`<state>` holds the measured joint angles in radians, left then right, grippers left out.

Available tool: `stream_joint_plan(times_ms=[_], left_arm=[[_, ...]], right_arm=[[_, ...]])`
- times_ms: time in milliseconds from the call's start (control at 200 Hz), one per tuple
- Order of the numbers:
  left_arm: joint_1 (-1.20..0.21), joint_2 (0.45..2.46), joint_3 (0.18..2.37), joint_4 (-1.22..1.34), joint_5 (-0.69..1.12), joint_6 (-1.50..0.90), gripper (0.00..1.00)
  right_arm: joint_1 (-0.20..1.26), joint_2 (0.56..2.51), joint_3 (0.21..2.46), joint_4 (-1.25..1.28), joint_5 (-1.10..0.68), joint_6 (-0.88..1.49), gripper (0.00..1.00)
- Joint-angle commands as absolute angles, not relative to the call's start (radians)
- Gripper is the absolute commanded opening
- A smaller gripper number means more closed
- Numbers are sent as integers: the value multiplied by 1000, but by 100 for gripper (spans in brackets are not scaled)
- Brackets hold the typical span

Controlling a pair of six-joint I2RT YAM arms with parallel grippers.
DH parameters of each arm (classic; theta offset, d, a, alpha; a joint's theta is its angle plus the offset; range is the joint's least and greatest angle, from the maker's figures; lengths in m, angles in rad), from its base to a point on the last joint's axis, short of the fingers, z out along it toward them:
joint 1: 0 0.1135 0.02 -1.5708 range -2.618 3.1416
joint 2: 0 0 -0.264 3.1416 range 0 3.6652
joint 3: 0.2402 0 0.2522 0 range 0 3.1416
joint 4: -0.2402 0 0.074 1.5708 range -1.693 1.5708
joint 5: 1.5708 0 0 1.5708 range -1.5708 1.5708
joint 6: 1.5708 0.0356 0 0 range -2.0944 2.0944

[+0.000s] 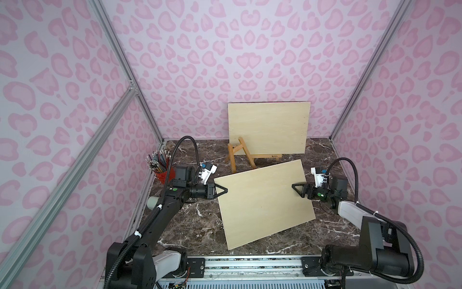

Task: Disassemble the easel
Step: Place the drawing board at the corner of the board.

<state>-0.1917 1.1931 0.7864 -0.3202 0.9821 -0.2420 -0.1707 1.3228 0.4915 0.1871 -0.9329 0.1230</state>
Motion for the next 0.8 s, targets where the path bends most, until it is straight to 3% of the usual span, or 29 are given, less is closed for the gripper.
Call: stream_joint_plan(times_ms=[0, 275, 795], left_arm=[[-235, 1199, 771, -72, 654, -205, 2], [-303, 1211, 715, -15, 503, -218, 2], [-337, 1345, 710, 16, 413, -159, 2]], right_arm=[[-157, 1271, 451, 42, -922, 257, 87], [-164, 1181, 361, 11, -800, 355, 88], [-169, 1138, 451, -158, -610, 339, 94]])
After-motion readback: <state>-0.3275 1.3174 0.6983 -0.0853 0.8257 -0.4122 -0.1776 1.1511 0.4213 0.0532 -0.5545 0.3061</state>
